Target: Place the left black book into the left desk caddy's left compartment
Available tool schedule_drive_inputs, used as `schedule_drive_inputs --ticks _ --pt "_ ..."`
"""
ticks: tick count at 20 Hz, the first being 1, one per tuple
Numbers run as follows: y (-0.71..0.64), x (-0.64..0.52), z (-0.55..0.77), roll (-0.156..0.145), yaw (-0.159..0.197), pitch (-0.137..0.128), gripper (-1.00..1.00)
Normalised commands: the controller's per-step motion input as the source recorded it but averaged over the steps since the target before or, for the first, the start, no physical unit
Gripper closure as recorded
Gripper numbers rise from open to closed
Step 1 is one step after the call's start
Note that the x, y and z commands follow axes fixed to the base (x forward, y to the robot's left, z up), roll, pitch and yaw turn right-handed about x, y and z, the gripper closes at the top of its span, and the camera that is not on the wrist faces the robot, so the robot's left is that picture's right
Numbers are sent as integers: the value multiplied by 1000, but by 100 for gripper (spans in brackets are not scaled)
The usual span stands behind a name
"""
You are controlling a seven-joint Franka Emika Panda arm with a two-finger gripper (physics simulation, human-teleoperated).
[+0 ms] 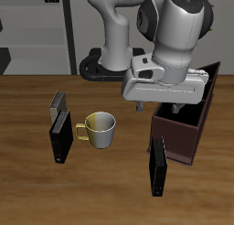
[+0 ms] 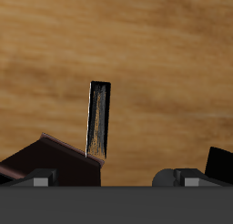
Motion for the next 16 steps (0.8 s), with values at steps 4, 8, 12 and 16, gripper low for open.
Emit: schedule_drive_inputs --ticks 4,8,12,16 --pt "-176 52 -330 -20 -24 -6 -100" --pt "-37 79 -336 -18 10 14 -100" --pt "28 96 -218 5 -16 14 -100" --pt "91 144 -271 4 1 15 -100"
